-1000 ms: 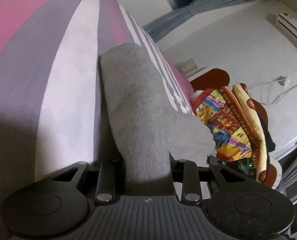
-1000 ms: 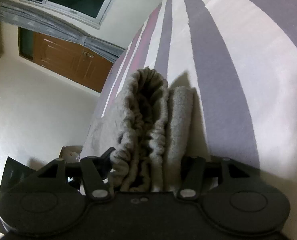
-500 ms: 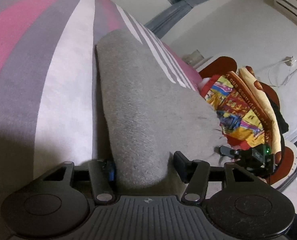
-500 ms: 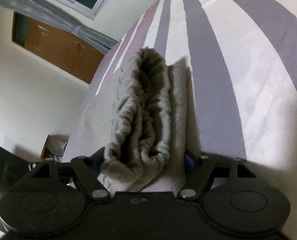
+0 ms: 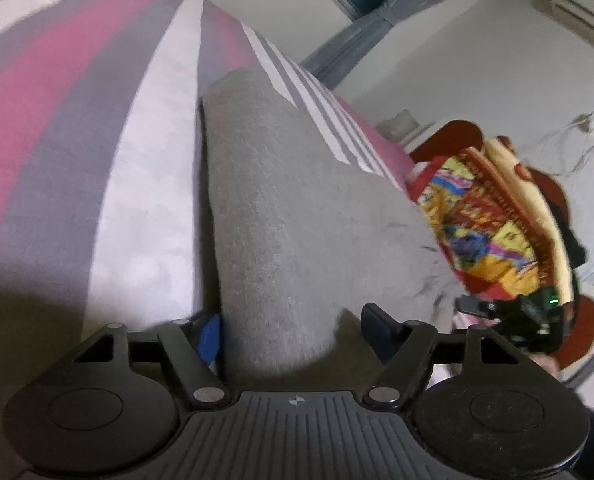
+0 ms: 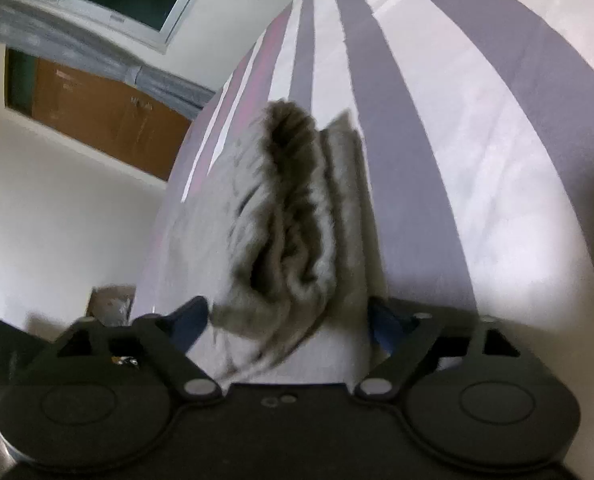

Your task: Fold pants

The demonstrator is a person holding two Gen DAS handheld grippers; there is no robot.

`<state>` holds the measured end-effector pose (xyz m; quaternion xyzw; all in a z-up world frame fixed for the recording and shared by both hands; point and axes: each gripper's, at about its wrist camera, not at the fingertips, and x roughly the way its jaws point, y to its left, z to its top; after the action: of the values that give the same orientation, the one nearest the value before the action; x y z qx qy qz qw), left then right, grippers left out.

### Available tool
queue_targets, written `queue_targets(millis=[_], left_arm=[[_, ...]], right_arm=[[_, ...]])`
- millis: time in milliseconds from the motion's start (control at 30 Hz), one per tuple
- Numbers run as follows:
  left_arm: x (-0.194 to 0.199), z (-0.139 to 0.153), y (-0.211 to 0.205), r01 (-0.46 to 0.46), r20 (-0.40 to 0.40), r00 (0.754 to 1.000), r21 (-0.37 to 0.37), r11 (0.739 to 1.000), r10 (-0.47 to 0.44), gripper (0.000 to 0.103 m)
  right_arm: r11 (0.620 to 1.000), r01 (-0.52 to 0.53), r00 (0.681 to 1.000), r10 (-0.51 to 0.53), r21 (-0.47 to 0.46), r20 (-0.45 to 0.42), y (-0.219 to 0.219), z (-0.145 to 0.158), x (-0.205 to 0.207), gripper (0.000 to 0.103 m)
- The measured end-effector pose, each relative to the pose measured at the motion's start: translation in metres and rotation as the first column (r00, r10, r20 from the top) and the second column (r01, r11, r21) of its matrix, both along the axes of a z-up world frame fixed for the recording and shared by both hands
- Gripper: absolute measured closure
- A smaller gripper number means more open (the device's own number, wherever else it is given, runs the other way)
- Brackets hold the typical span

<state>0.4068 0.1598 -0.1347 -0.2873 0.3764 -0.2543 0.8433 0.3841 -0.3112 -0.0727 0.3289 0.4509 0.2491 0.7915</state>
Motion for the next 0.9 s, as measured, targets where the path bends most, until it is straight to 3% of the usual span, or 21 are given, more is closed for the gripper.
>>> queue_targets(millis=[100,167,367,500,600,900], left_arm=[[-0.010,0.012,-0.007,-0.080,0.035,0.996,0.118,0.990,0.076,0.031],[-0.017,0.021,-0.010,-0.118,0.045,0.993,0.156,0.981,0.113,0.031],[-0.055,0.058,-0.019,-0.194,0.117,0.978,0.222,0.956,0.171,0.031],[-0.098,0.095,-0.033,-0.247,0.192,0.962,0.300,0.921,0.195,0.031],[-0.135,0.118,-0.041,-0.290,0.247,0.944,0.314,0.904,0.218,0.023],[-0.234,0.176,-0.057,-0.350,0.329,0.912,0.312,0.883,0.245,0.021]], right_arm=[[0.993,0.001,0.999,0.003,-0.117,0.033,0.009,0.010,-0.011,0.012],[0.982,0.021,0.998,-0.010,-0.189,0.062,0.013,0.017,-0.020,0.010],[0.962,0.061,0.987,-0.019,-0.266,0.158,0.024,0.048,-0.058,0.007],[0.937,0.082,0.969,0.004,-0.339,0.246,0.035,0.080,-0.098,0.006],[0.918,0.103,0.944,0.031,-0.383,0.328,0.044,0.104,-0.130,0.006],[0.900,0.226,0.889,-0.035,-0.373,0.457,0.049,0.149,-0.224,0.006]])
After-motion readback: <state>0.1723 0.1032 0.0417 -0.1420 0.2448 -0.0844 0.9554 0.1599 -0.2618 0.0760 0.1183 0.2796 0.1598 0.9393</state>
